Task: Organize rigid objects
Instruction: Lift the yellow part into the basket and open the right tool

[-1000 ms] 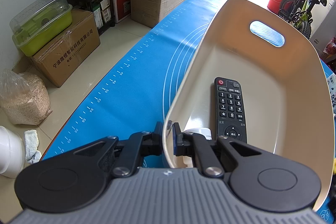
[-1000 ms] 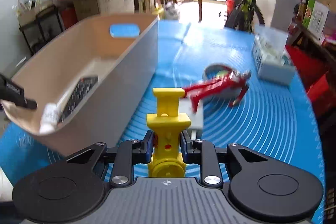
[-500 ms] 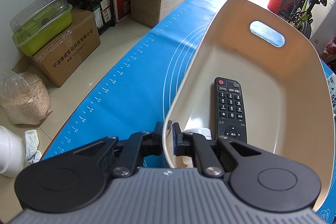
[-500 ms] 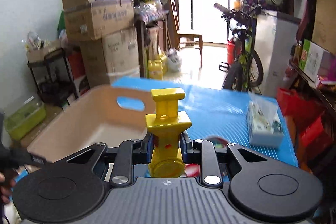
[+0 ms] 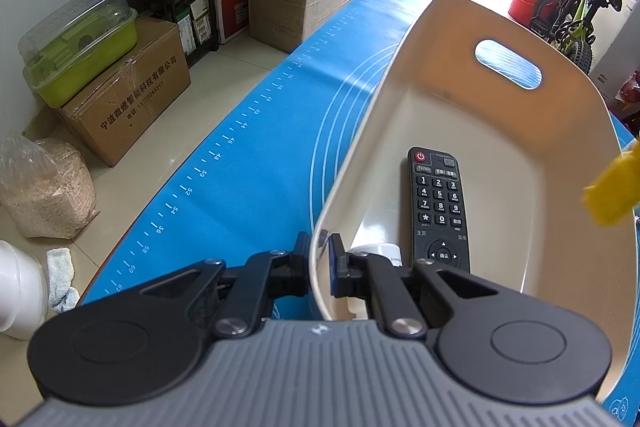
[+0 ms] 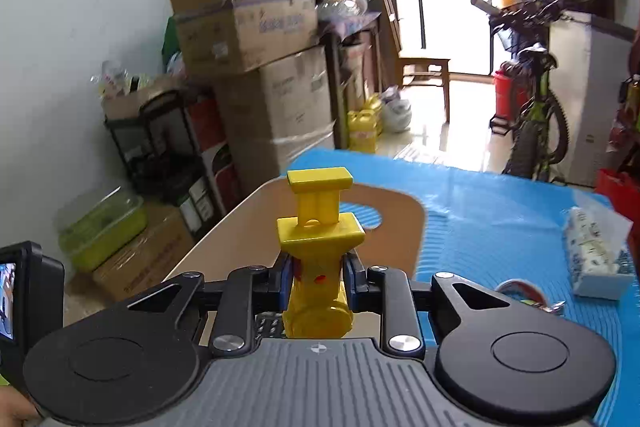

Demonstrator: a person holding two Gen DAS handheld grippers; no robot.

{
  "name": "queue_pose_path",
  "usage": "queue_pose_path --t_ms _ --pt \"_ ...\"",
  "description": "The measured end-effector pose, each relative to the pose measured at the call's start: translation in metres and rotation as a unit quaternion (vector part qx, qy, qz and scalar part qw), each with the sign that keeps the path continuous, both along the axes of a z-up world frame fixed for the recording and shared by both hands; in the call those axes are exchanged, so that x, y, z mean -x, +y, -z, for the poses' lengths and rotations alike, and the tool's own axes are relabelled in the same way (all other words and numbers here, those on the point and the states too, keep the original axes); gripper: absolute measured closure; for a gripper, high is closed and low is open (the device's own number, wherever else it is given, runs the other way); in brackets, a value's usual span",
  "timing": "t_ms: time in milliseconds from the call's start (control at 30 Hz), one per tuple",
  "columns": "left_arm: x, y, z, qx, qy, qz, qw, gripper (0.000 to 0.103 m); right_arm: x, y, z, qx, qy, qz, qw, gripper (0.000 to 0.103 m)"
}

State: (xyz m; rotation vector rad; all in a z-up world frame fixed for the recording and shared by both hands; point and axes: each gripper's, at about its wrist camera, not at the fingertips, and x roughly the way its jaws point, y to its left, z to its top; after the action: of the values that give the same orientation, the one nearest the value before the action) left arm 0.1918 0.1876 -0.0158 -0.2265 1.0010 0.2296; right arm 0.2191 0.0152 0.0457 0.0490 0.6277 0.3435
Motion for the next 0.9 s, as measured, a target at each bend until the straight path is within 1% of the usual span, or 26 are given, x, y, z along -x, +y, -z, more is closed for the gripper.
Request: queue_pose_path --t_ms 100,233,300,500,533,567,600,667,800,867,900 --pt "0.000 0.000 0.000 -0.002 0.001 0.000 1.0000 0.092 -0.008 0.011 0.017 0.009 0.021 -0.003 1.000 0.068" --pt "-0.001 -0.002 0.000 -0.004 0.001 0.000 1.0000 0.092 -0.016 0.024 0.044 0.026 0.062 -0.020 0.998 0.068" --pt "-0.001 -0.003 -0.001 -0.004 0.001 0.000 1.0000 0.092 -0.018 0.029 0.056 0.023 0.087 -0.032 0.995 0.068" --pt "-0.001 -0.003 -0.001 -0.004 0.001 -0.001 1.0000 0.092 -0.025 0.042 0.075 0.045 0.141 -0.049 0.988 0.067" --pt "-0.002 -0.003 -0.001 -0.004 0.001 -0.001 1.0000 0.092 -0.024 0.043 0.074 0.045 0.145 -0.057 0.987 0.060" --pt "-0.002 -0.003 -0.001 -0.004 0.001 -0.001 1.0000 0.092 -0.023 0.043 0.074 0.038 0.146 -0.063 0.987 0.057" --pt "-0.001 -0.003 -0.001 -0.003 0.001 -0.001 1.0000 0.092 -0.022 0.041 0.073 0.032 0.146 -0.067 0.987 0.049" --pt "-0.002 -0.004 -0.001 -0.003 0.001 -0.001 1.0000 0.092 -0.017 0.040 0.067 0.023 0.136 -0.075 0.988 0.036" --pt "-0.002 -0.001 -0.001 0.005 0.000 -0.005 1.0000 0.092 -0.011 0.038 0.053 0.020 0.121 -0.070 0.990 0.031" --pt "-0.002 -0.001 -0.002 0.007 0.000 -0.006 1.0000 0.092 -0.010 0.032 0.045 0.020 0.112 -0.051 0.992 0.022" --pt "-0.002 -0.001 -0.002 0.005 0.000 -0.005 1.0000 0.092 -0.009 0.028 0.041 0.014 0.104 -0.044 0.993 0.013"
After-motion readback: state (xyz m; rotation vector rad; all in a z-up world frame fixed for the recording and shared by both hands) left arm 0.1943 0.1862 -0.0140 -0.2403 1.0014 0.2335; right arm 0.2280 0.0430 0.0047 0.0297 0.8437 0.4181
